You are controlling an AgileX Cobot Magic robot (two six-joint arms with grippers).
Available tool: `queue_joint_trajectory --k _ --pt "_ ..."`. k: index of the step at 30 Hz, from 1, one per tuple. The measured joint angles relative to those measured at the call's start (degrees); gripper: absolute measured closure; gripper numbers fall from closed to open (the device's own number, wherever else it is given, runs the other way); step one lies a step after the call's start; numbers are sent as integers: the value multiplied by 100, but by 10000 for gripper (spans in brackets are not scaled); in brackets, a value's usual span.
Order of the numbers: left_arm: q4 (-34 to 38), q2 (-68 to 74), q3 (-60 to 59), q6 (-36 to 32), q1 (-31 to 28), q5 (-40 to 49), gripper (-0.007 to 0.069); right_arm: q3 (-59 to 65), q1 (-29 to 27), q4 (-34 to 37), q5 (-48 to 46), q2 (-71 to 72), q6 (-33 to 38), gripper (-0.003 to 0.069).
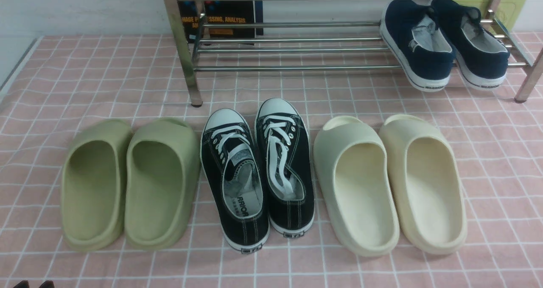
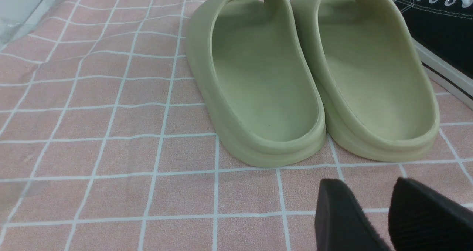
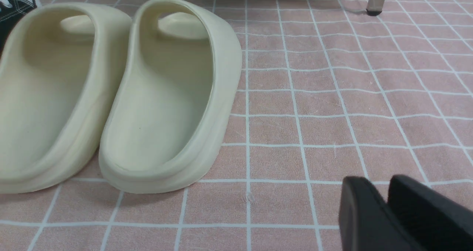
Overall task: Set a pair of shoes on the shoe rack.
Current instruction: Use the left arm to grab the shoe closest to it
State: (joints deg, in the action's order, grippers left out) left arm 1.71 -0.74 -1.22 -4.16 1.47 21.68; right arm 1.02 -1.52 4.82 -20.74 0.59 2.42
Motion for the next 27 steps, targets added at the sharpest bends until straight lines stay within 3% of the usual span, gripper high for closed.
queue_joint_trajectory --k 27 --pt "-44 0 0 9 0 0 384 0 0 0 0 0 0 503"
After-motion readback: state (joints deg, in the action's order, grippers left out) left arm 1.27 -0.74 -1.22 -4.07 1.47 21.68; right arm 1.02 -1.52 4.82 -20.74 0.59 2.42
